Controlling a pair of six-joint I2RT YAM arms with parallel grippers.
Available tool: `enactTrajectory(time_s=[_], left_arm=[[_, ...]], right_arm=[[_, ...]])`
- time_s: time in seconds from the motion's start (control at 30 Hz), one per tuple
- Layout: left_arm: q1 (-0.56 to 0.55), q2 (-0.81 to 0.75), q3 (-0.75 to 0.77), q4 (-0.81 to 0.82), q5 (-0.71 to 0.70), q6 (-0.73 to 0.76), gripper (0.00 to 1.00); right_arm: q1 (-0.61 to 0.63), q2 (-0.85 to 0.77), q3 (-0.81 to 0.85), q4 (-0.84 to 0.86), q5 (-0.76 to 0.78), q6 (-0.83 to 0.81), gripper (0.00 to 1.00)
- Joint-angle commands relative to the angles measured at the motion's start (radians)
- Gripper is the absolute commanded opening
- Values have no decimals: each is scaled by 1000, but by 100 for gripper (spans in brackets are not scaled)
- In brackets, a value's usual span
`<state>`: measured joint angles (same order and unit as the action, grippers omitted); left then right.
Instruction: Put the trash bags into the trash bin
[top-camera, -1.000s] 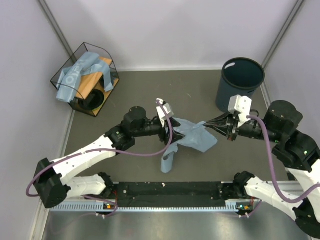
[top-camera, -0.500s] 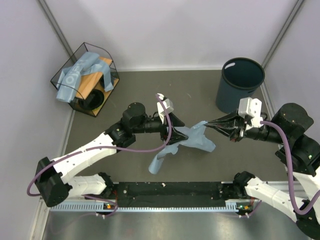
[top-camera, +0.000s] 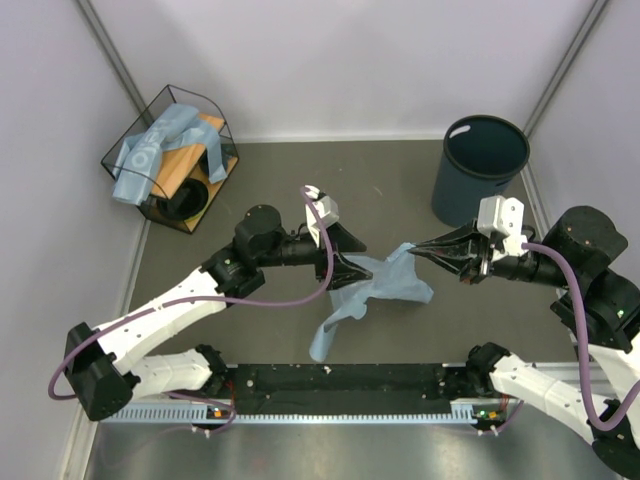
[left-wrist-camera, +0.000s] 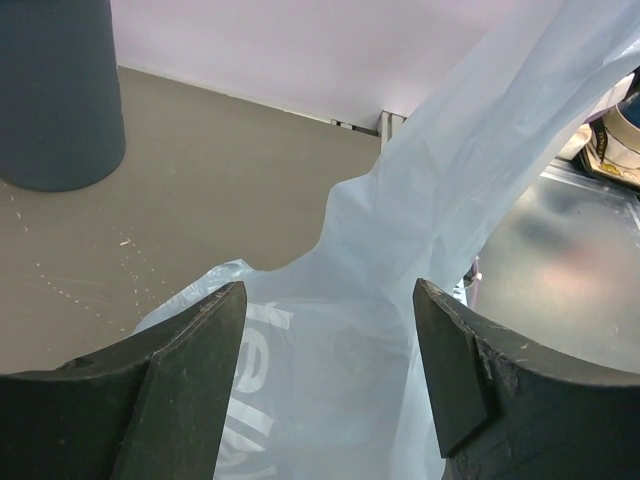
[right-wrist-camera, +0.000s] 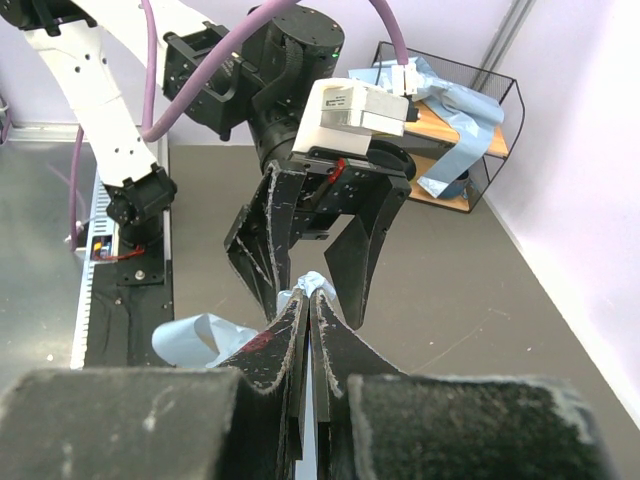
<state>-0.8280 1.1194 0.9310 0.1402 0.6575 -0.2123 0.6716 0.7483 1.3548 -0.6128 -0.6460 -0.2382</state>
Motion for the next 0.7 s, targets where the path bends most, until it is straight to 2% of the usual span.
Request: enactTrajectory(time_s=[0.0,0.23,0.47,0.63,0.67], left_arm=[[4,-1,6,35,33,24,73],[-2,-16,-9,90,106,-22,74],[-54,5,2,53,65,5,74],[-77,62,48,0,-21,54,68],[-77,65,54,-2,-25,59,63]], right_arm=[[10,2,13,42,-12,8,0],[11,3,18,41,-10,4,0],[10,6,17,44,-17,2,0],[11,8,23,44,-20,2,0],[11,8,24,44,-20,4,0]])
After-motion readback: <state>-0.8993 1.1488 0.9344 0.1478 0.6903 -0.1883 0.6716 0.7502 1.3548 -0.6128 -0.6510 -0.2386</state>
